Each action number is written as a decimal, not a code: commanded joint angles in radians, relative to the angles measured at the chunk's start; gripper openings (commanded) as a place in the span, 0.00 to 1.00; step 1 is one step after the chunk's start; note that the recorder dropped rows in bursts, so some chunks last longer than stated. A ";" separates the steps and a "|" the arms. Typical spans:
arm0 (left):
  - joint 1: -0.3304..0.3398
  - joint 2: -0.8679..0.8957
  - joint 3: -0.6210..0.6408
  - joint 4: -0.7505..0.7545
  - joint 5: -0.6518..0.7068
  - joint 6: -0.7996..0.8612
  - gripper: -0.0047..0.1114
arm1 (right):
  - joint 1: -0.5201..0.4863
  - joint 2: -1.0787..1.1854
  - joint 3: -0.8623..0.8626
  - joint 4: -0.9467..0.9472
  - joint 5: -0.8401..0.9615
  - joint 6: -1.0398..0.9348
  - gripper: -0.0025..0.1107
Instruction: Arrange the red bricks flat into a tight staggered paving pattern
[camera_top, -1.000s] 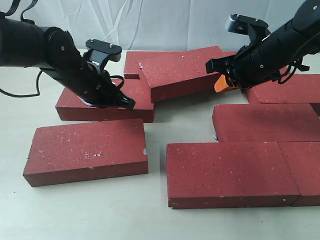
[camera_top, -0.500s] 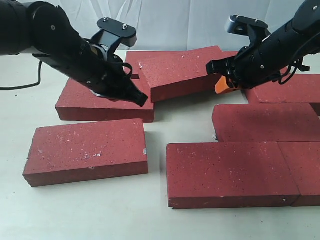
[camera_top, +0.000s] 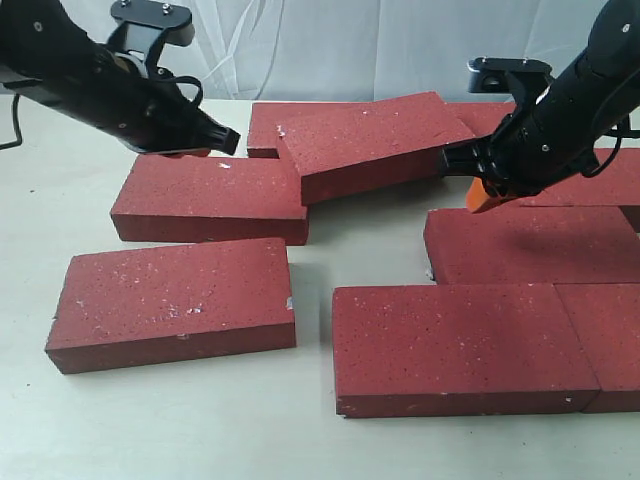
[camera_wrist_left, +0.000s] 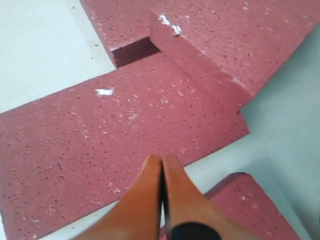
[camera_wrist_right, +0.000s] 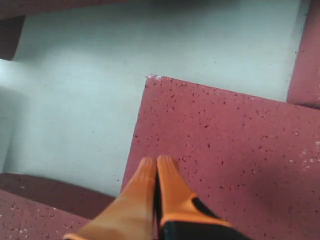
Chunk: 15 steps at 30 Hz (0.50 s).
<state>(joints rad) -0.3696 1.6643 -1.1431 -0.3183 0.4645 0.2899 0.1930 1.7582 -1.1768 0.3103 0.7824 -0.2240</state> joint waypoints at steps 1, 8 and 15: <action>0.031 -0.004 -0.004 -0.007 -0.064 -0.008 0.04 | -0.002 -0.013 -0.005 0.003 -0.010 0.004 0.02; 0.038 0.111 -0.004 -0.138 -0.106 0.015 0.04 | -0.002 -0.013 -0.005 0.069 -0.009 0.004 0.02; 0.040 0.238 -0.004 -0.177 -0.232 0.106 0.04 | -0.002 -0.013 -0.005 0.071 -0.009 0.004 0.02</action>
<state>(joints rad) -0.3377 1.8713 -1.1431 -0.4761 0.3069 0.3823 0.1930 1.7505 -1.1768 0.3763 0.7761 -0.2201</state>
